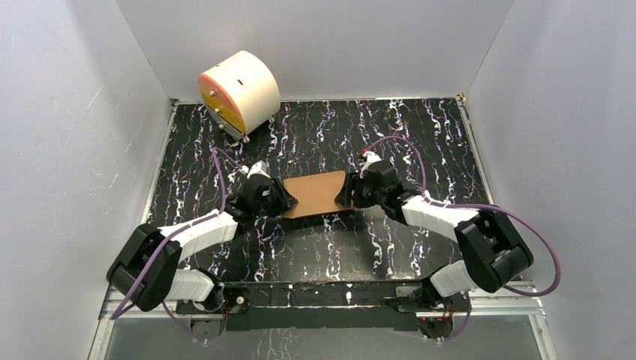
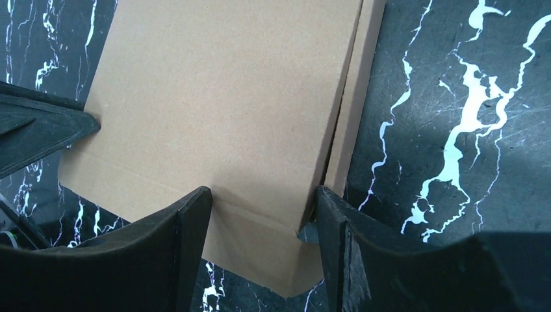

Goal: Fold the paper box

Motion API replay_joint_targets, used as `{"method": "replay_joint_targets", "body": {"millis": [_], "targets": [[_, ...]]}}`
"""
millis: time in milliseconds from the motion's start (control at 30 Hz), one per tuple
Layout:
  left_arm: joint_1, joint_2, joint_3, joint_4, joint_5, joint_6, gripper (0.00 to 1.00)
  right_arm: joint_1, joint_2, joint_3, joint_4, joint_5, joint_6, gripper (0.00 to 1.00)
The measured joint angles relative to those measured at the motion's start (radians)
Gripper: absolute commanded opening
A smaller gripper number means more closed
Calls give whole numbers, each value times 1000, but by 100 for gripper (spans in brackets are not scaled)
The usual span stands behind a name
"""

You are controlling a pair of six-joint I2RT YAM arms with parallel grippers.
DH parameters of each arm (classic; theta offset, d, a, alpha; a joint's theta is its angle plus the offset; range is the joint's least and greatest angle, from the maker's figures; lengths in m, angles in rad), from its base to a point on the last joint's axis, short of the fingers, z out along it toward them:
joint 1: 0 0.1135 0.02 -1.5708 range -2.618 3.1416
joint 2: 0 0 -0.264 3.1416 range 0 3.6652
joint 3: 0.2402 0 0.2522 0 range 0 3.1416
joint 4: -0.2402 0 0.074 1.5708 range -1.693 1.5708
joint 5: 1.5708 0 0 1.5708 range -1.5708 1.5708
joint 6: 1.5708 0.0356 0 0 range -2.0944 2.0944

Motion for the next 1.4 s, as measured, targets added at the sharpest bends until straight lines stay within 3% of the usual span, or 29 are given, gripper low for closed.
{"method": "replay_joint_targets", "body": {"millis": [267, 467, 733, 1000, 1400], "targets": [[9, 4, -55, 66, 37, -83, 31, -12, 23, -10, 47, -27, 29, 64], [10, 4, -47, 45, 29, -64, 32, -14, 33, -13, 64, -28, 30, 64], [3, -56, -13, -104, -47, 47, 46, 1, 11, -13, 38, 5, -18, 72], [4, -154, -20, -165, -110, 79, 49, -21, -3, -13, 5, 15, -44, 70], [13, -62, -74, -90, -75, 84, 38, -34, 42, -37, 45, -31, -61, 56]]}}
